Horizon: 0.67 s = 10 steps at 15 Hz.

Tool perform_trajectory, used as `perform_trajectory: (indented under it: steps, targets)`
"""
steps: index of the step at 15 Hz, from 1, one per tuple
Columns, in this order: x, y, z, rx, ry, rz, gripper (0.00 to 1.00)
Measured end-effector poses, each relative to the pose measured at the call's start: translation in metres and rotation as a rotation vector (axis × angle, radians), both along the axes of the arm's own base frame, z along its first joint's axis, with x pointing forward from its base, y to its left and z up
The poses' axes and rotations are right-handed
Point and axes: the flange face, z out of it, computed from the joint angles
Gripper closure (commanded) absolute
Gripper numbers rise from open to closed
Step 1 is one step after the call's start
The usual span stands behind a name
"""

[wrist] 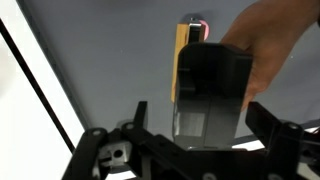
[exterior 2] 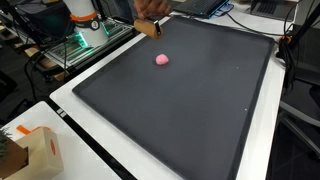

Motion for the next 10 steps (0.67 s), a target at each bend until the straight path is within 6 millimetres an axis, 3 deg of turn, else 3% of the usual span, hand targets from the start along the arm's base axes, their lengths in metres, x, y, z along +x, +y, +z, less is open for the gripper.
perform_trajectory:
  steps: [1,7,8,9,10]
  targets:
    - [0.0,0.0001,0.0,0.0,0.0,0.0,0.25]
    - [0.0011,0.0003,0.0013,-0.002,-0.012,0.001,0.73]
    - [0.0011,0.0008,0.0014,0.0,-0.012,0.001,0.77]
    - [0.0013,0.001,0.0018,0.0,-0.015,0.002,0.77]
    - [0.0013,0.0011,0.0018,0.0,-0.015,0.003,0.52]
